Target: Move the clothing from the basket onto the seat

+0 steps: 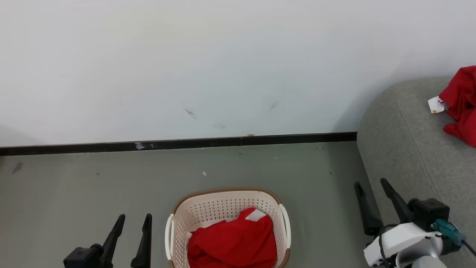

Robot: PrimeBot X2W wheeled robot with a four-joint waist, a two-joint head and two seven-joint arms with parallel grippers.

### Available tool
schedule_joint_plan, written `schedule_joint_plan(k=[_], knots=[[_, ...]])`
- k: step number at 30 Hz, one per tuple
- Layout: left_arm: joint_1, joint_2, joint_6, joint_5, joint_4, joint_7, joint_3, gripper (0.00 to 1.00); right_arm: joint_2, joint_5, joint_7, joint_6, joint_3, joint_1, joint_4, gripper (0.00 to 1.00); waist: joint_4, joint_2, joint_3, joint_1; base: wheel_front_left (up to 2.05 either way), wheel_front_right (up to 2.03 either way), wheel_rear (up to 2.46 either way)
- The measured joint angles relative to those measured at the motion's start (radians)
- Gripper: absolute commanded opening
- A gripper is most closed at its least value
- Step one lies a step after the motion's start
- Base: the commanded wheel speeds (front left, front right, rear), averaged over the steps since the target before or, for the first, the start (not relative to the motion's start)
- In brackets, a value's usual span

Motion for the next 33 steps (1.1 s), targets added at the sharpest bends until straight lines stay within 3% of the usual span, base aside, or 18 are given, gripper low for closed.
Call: schedule_joint_plan(k=[16, 33], knots=[[0.023, -0.001, -0.009, 0.021, -0.011, 0.0, -0.037, 1.0, 0.001, -0.002, 0.0, 0.0, 0.005, 0.045, -0.047, 1.0, -0.028, 0.0, 0.027, 0.0, 0.0, 0.0, 0.0], [-0.033, 0.009, -0.026, 0.071, 0.025, 0.052, -0.128, 1.0, 0.002, -0.014, 0.0, 0.0, 0.026, 0.062, -0.102, 1.0, -0.045, 0.0, 0.134, 0.0, 0.0, 0.0, 0.0]])
